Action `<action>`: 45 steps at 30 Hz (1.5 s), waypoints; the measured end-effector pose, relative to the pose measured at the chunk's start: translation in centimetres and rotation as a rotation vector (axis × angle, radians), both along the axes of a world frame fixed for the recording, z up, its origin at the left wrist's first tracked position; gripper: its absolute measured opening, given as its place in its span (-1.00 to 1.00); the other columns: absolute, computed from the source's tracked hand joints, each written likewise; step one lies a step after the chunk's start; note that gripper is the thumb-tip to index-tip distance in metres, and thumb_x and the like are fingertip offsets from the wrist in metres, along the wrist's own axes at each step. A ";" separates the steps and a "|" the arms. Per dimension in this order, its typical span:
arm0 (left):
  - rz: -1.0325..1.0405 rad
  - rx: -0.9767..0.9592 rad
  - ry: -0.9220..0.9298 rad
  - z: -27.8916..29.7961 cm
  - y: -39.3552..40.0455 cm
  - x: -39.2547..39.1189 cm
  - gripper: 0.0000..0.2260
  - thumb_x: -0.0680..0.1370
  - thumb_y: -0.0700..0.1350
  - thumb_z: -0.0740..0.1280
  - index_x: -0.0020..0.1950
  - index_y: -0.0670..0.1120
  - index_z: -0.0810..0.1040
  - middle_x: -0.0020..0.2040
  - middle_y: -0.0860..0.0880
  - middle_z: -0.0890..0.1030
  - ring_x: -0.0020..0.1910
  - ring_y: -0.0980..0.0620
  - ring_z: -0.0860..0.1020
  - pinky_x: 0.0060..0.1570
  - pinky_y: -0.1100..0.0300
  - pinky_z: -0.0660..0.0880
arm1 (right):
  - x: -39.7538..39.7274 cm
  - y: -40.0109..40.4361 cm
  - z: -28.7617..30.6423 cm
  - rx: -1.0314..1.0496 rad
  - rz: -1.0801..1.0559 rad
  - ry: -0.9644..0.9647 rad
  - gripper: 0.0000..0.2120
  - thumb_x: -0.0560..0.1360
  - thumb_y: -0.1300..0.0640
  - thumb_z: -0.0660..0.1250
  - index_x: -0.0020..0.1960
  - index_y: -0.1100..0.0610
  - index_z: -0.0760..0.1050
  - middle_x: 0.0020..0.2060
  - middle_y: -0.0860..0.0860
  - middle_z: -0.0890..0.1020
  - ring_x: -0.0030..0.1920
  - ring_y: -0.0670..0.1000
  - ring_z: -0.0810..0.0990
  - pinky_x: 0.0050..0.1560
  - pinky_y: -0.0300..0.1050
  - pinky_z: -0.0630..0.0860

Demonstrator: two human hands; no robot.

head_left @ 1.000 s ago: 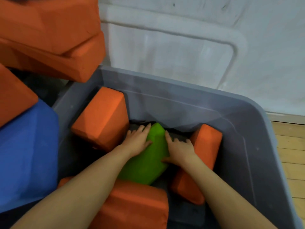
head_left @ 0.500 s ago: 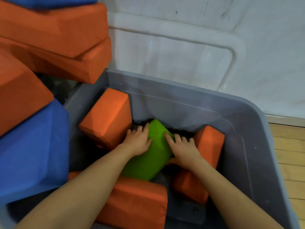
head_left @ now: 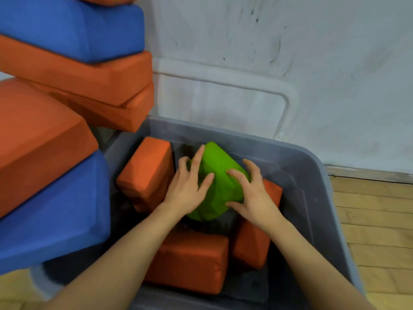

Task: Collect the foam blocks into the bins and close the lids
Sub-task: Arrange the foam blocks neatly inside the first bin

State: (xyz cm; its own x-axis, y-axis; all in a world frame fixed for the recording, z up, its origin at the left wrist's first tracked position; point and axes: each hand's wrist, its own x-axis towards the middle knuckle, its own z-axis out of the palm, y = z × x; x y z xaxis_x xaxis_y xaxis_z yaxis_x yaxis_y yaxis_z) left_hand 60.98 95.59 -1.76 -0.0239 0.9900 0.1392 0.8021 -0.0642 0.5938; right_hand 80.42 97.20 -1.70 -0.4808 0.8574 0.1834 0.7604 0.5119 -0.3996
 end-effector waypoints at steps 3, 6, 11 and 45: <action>-0.023 0.015 0.193 -0.4 -0.3 0.0 -0.34 0.49 0.27 -0.06 0.54 0.01 0.05 0.31 -0.30 0.31 0.17 -0.34 0.44 0.19 -0.06 0.37 | 0.1 0.0 0.0 -0.101 0.087 0.016 -0.25 0.34 0.08 0.48 0.44 -0.09 0.23 0.46 0.17 0.21 0.42 0.23 0.24 0.30 0.20 0.37; 0.089 0.027 0.272 -0.6 -0.7 -0.3 -0.39 0.51 0.22 -0.04 0.52 0.00 0.16 0.31 -0.28 0.38 0.14 -0.32 0.46 0.10 -0.13 0.40 | 0.2 -0.1 0.0 -0.080 0.138 0.011 -0.29 0.34 -0.07 0.42 0.44 -0.17 0.24 0.45 0.17 0.24 0.39 0.23 0.29 0.36 0.05 0.28; 0.102 -0.040 0.287 0.6 -0.8 -1.0 -0.33 0.47 0.23 -0.14 0.54 -0.01 0.07 0.42 -0.17 0.30 0.22 -0.24 0.39 0.18 -0.08 0.29 | -0.2 -0.6 0.0 -0.125 0.161 0.015 -0.32 0.44 -0.08 0.37 0.44 -0.29 0.09 0.45 0.22 0.19 0.39 0.26 0.29 0.39 0.04 0.28; 0.365 -0.191 0.168 2.4 -3.4 -4.6 -0.57 0.64 0.08 -0.07 0.50 0.06 0.19 0.55 0.07 0.04 0.51 -0.14 -0.13 0.44 -0.12 -0.17 | -12.5 -2.6 -3.0 -0.114 -0.045 0.328 -0.21 0.38 0.08 0.48 0.49 0.03 0.16 0.50 0.27 0.01 0.45 0.28 0.17 0.29 0.13 0.34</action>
